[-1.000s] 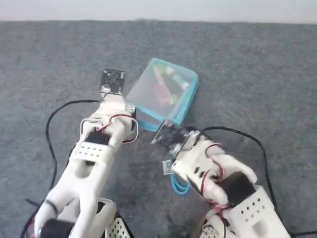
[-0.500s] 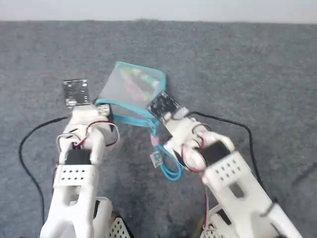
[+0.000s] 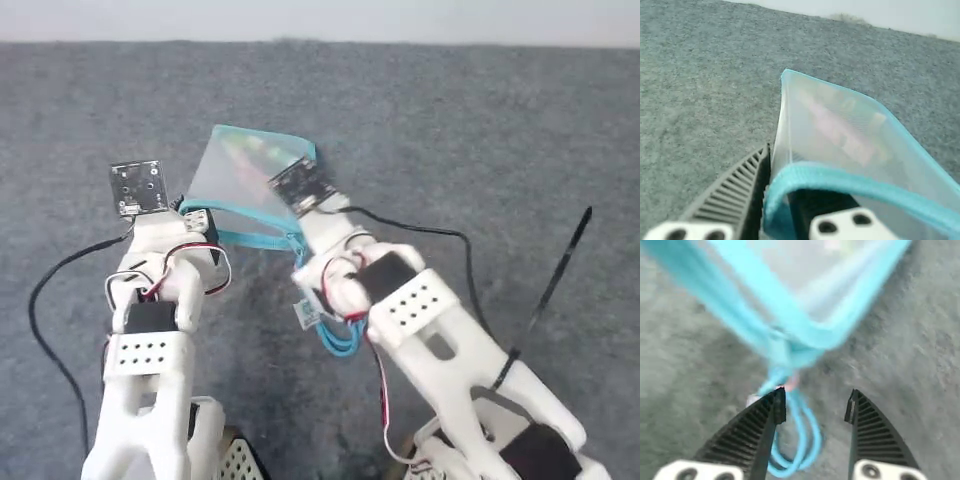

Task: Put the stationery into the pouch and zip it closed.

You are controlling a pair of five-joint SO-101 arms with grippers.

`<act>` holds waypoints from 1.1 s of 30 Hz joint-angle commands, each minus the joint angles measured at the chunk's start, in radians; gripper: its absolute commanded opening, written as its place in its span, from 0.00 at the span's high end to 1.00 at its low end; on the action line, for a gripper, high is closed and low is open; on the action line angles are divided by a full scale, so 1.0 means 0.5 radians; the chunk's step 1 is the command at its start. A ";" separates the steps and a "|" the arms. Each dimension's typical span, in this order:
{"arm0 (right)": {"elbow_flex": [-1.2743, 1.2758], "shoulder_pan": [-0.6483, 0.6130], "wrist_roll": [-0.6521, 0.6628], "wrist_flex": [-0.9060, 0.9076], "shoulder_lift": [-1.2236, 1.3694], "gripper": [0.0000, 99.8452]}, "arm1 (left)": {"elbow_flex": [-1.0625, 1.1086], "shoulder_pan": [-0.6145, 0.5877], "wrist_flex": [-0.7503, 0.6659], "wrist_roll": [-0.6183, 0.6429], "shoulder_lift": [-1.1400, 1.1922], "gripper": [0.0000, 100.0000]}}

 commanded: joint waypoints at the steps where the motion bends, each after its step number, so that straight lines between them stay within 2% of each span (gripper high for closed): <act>1: -0.043 -0.155 0.107 -0.115 -0.026 0.80 | -0.051 -0.015 0.000 0.012 -0.107 0.99; 11: 0.442 -0.161 0.126 -0.597 -0.391 0.81 | -0.051 0.012 0.000 0.012 -0.107 0.99; 21: 0.577 -0.109 0.114 -1.180 -0.137 0.81 | -0.029 0.074 0.003 0.012 -0.107 0.99; 24: 0.571 -0.109 0.114 -1.186 -0.091 0.82 | -0.029 0.074 0.003 0.012 -0.107 0.99; 28: 0.568 -0.078 0.126 -1.122 -0.143 1.00 | -0.029 0.077 0.006 0.009 -0.107 0.99; 30: 0.562 -0.032 0.129 -0.999 -0.238 0.97 | -0.026 0.089 0.009 0.003 -0.104 0.99; 33: 0.460 0.081 0.138 -0.658 -0.462 0.99 | 0.002 0.184 0.003 -0.061 -0.104 0.99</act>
